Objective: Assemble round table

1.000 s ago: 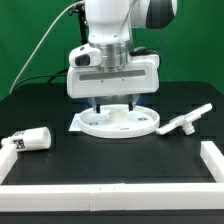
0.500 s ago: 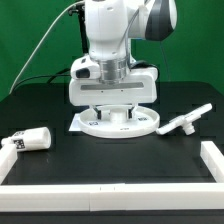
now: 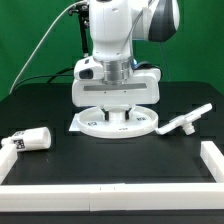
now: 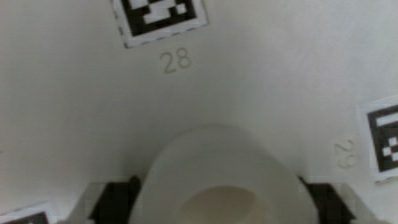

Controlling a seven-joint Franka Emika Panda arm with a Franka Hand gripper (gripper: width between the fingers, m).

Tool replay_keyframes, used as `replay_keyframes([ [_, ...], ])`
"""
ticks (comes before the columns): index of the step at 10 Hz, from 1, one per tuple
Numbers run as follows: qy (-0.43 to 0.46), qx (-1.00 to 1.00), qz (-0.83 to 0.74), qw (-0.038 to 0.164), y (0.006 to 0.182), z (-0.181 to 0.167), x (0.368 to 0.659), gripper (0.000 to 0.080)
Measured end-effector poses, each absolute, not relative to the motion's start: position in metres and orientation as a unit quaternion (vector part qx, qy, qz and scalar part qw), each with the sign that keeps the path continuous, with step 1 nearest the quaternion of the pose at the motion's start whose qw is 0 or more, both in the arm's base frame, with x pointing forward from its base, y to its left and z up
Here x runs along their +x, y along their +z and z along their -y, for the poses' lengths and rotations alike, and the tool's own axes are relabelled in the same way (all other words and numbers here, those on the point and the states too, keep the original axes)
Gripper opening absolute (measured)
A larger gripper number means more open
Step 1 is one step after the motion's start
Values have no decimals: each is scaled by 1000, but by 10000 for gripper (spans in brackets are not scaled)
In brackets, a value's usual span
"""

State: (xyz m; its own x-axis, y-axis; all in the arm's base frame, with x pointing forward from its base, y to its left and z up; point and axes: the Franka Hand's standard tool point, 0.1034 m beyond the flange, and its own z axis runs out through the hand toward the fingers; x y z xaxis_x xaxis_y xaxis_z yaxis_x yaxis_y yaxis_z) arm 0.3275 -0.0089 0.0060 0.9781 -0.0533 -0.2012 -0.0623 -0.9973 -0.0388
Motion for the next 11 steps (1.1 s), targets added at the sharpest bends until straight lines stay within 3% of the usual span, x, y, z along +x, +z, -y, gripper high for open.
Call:
replay_keyframes([
  [3,91,-995,-3,26,18,17,345,402],
  [8,80,-996,35,31,51,25,412,403],
  [11,83,-996,34,31,48,26,408,403],
])
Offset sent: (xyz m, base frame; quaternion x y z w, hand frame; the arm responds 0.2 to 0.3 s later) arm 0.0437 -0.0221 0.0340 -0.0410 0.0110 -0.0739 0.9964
